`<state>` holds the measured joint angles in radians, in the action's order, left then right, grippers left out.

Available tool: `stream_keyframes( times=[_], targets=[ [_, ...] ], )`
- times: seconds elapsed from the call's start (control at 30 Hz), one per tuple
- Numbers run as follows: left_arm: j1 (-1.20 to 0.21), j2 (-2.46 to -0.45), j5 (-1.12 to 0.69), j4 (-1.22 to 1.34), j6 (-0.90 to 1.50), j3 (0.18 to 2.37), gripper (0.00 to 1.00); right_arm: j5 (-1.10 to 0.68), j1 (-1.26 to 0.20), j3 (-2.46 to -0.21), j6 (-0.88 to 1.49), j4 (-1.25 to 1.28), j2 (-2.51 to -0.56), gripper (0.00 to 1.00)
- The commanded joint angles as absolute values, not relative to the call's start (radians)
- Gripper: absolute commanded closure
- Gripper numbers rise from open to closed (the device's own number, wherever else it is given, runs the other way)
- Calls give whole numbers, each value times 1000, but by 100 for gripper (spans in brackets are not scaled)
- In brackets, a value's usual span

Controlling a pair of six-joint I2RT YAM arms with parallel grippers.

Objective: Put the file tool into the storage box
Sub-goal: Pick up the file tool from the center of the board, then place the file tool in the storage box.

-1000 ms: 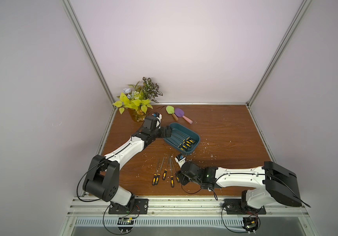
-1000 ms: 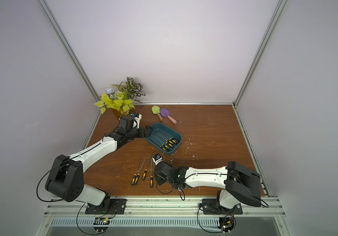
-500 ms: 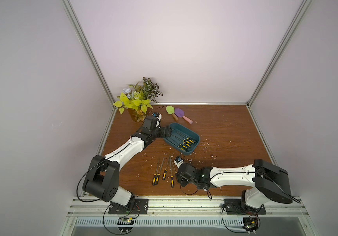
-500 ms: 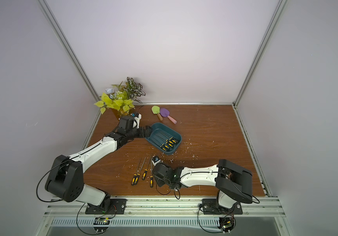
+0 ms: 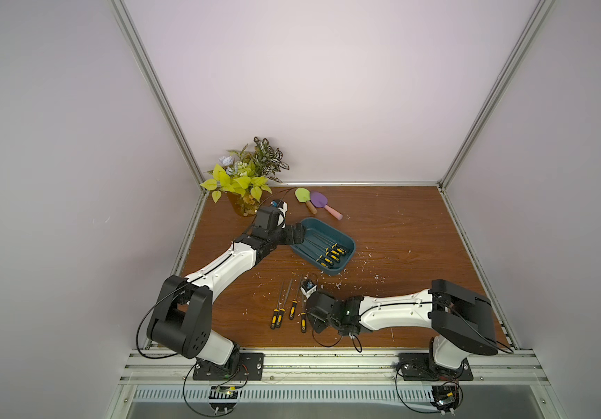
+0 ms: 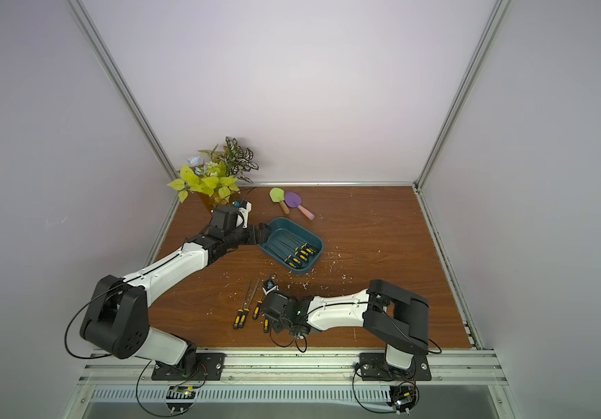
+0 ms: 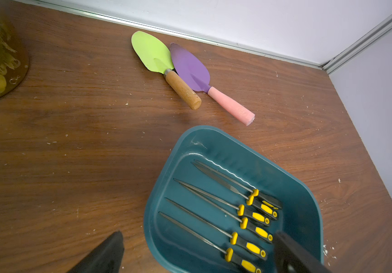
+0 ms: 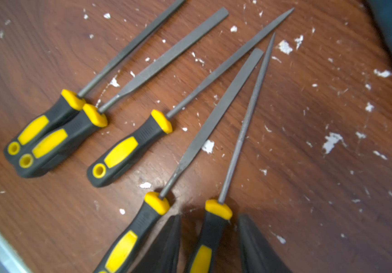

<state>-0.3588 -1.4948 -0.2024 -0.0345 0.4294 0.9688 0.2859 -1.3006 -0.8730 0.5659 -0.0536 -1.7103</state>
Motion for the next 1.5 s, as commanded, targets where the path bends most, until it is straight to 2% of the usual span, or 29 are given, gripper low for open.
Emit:
stream_keyframes(
  times=[0.0, 0.27, 0.4, 0.57, 0.73, 0.93, 1.2, 1.47],
  targets=[
    [-349, -1471, -208, -47, 417, 986, 0, 331, -1306, -881, 577, -105, -1704, 59],
    [-341, -1459, -222, -43, 434, 982, 0, 355, -1309, -852, 543, -110, -1633, 85],
    [-276, -1444, -332, 45, 504, 939, 1, 374, -1308, -849, 501, -134, -1564, 90],
    [-173, -1415, -394, 114, 562, 905, 0, 404, -1306, -858, 453, -169, -1481, 92],
    [-164, -1356, -351, 116, 545, 887, 1, 447, -1284, -875, 388, -168, -1398, 92],
    [-170, -1324, -335, 129, 534, 870, 0, 362, -1132, -917, 259, -149, -1368, 92],
    [-269, -1364, -295, 81, 484, 898, 1, 170, -900, -1013, 41, -92, -1480, 92],
    [-276, -1379, -295, 73, 482, 901, 1, 143, -783, -1135, -79, -105, -1668, 96]
  ],
)
